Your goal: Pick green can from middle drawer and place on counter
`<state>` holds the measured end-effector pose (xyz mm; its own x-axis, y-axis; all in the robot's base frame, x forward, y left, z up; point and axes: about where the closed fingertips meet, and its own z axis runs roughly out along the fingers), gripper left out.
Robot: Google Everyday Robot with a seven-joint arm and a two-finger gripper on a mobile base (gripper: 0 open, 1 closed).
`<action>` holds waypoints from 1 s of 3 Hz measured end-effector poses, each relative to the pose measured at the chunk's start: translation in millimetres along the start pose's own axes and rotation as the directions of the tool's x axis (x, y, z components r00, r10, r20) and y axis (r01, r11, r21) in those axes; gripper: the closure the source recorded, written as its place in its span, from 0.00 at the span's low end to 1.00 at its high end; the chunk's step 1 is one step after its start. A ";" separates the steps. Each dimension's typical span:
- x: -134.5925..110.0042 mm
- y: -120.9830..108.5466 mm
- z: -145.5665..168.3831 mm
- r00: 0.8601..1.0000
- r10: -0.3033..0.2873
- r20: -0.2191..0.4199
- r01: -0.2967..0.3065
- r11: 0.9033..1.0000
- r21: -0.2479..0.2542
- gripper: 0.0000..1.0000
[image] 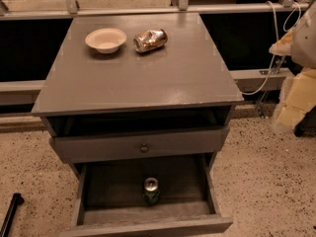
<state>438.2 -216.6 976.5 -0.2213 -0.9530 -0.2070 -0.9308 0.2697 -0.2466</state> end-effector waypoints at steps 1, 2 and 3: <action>0.0 0.0 0.1 1.000 0.000 0.000 0.000 1.000 0.000 0.00; -5.3 0.4 27.2 0.998 0.018 0.068 -0.017 1.000 -0.019 0.00; -16.6 19.5 66.1 0.981 0.016 0.193 -0.006 0.999 -0.051 0.00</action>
Offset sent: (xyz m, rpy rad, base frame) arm 0.0276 0.0258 -0.0795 0.2269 0.0244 0.0146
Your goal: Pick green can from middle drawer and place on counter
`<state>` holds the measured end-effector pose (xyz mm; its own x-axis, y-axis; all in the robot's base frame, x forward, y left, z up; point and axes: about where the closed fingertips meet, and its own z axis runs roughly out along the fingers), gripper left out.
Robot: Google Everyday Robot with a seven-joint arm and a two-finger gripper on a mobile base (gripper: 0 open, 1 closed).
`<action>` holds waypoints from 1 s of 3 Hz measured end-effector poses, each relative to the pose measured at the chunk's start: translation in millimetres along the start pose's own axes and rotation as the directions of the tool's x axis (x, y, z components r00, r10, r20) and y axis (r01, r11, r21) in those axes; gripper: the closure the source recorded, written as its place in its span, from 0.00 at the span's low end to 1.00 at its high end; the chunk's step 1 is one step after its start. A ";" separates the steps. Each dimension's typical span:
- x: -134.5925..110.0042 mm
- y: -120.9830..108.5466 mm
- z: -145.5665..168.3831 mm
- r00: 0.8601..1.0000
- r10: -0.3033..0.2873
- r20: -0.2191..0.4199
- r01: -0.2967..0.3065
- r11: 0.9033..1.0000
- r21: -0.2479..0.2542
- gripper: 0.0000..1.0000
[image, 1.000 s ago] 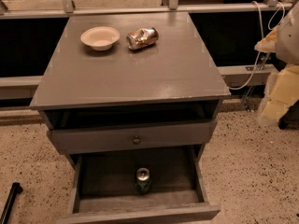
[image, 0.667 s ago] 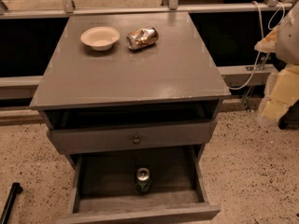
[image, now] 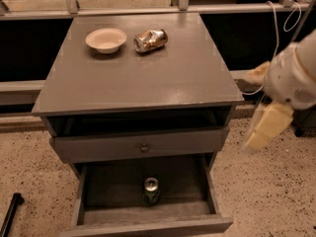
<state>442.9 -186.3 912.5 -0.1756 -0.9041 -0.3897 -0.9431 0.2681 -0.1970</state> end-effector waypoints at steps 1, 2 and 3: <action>12.8 14.8 11.7 0.998 0.034 0.056 -0.034 0.999 0.005 0.00; 7.3 12.4 26.4 0.997 0.022 0.079 -0.020 0.999 -0.027 0.00; -8.6 23.3 84.9 0.977 -0.014 0.211 0.035 0.995 -0.094 0.00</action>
Offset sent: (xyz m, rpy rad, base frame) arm 0.0073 0.0172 -0.0495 0.1233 0.0384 0.0699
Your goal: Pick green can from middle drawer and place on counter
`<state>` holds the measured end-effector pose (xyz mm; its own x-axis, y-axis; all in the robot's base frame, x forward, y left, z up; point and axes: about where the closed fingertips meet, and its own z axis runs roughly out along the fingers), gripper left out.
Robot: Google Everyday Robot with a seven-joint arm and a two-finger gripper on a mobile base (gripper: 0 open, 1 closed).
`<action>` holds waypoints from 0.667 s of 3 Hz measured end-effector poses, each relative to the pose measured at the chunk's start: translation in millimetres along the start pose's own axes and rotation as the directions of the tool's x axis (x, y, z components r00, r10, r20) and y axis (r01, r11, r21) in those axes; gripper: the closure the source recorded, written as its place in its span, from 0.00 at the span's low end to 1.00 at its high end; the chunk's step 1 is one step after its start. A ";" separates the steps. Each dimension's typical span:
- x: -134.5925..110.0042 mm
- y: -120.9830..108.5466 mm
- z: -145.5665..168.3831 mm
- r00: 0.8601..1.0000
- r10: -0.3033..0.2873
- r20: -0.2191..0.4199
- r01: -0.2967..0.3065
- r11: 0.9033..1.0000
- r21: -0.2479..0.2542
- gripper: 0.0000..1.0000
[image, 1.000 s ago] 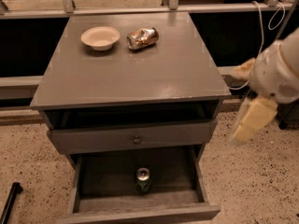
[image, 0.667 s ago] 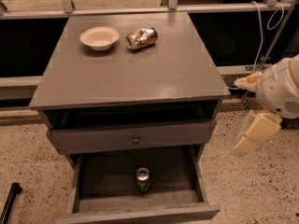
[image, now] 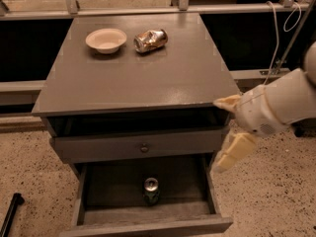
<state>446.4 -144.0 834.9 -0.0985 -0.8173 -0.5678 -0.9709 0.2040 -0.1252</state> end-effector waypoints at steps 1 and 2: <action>-18.1 5.5 76.5 0.970 -0.017 0.244 0.024 0.999 -0.026 0.00; -36.8 -17.8 103.9 0.878 -0.036 0.478 0.008 0.998 0.060 0.00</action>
Offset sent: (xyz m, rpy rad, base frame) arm 0.0731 0.0966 -0.0620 0.7088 -0.5822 0.2580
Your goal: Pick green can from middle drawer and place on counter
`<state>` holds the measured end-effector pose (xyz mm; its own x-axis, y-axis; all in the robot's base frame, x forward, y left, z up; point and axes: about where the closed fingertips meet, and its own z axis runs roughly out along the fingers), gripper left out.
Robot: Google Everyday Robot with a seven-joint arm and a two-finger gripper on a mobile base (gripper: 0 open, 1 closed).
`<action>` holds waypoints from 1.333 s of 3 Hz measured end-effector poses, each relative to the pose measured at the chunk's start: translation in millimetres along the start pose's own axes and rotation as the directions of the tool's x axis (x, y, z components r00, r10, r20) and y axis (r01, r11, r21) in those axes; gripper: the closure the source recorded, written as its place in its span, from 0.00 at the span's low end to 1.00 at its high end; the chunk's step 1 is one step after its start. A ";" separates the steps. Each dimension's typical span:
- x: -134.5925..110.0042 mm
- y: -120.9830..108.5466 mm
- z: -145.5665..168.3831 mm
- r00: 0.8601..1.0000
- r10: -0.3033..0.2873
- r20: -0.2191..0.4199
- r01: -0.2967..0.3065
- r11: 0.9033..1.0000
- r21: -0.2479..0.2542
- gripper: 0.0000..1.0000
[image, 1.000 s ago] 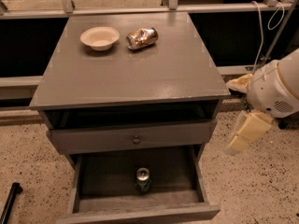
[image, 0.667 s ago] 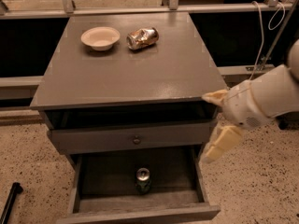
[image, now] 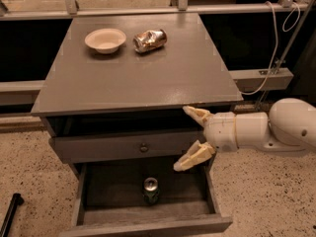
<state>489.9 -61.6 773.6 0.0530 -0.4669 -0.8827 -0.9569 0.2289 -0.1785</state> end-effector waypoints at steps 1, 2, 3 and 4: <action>2.9 9.2 23.7 0.996 -0.048 0.079 0.051 0.998 -0.035 0.00; 23.1 18.5 30.1 0.997 -0.046 0.065 0.049 0.997 -0.051 0.00; 60.9 51.4 40.1 0.994 -0.059 0.088 0.064 0.996 -0.060 0.00; 117.3 93.6 48.4 0.996 -0.042 0.079 0.044 0.999 -0.027 0.00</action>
Offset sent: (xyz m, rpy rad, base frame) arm -0.0143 0.0116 -0.0675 0.0303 -0.0157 0.0822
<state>420.4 -53.5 632.3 0.1151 -0.4068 -0.9062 -0.9612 0.1847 -0.2050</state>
